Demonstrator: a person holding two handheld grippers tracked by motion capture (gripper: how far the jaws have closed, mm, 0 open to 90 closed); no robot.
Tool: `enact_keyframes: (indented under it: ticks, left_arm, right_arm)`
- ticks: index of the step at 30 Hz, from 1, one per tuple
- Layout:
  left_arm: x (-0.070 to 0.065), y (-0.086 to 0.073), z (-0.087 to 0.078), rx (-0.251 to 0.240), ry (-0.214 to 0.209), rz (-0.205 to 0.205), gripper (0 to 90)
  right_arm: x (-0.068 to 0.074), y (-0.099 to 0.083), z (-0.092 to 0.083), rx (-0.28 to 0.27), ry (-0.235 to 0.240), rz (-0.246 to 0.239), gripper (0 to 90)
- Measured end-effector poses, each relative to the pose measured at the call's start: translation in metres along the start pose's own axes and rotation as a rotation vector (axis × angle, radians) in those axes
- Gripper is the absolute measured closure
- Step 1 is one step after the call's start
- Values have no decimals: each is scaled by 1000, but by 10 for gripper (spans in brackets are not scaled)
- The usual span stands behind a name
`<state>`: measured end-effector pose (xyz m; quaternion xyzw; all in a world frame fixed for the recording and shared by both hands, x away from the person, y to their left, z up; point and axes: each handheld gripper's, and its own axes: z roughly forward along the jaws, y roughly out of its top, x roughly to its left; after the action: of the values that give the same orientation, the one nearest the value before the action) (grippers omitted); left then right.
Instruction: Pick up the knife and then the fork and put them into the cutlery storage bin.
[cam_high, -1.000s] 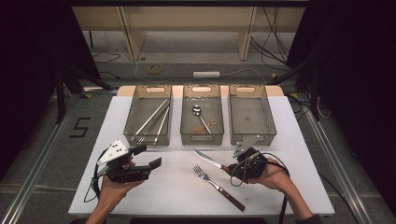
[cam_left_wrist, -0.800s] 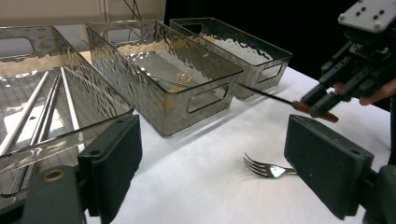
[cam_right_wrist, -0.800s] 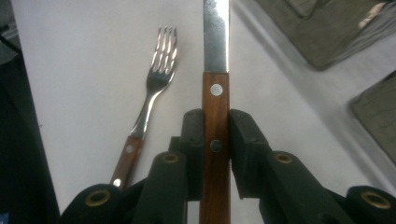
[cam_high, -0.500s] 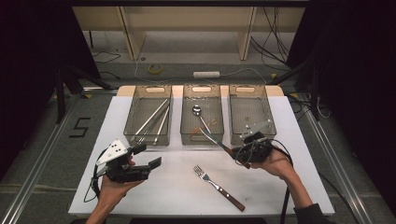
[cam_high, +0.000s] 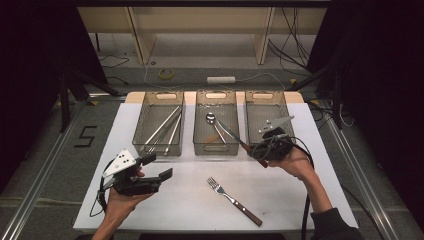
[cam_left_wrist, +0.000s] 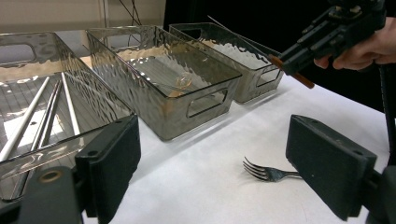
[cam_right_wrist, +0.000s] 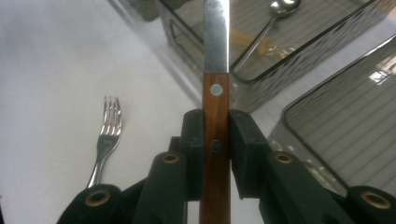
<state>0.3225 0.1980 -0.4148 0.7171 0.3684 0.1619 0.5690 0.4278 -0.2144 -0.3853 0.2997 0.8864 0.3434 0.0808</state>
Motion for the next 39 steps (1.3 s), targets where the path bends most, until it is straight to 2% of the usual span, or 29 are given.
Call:
enact_keyframes:
  ticks: [8, 12, 22, 30, 31, 39]
  left_arm:
    - [0, 0, 0, 1, 0, 1, 174]
    - [0, 0, 0, 1, 0, 1, 174]
    - [0, 0, 0, 0, 0, 3, 174]
    - [0, 0, 0, 1, 0, 1, 174]
    - [0, 0, 0, 0, 0, 0, 174]
    - [0, 0, 0, -7, 1, 3, 174]
  right_arm:
    - [-15, 13, -2, -19, -33, 33, 771]
    - [-24, 18, -2, -26, -53, 66, 771]
    - [-42, 29, -2, -31, -119, 123, 771]
    - [-55, 29, -3, -32, -172, 181, 771]
    - [-59, 29, -2, -28, -186, 203, 771]
    - [-74, 25, 3, -22, -240, 276, 771]
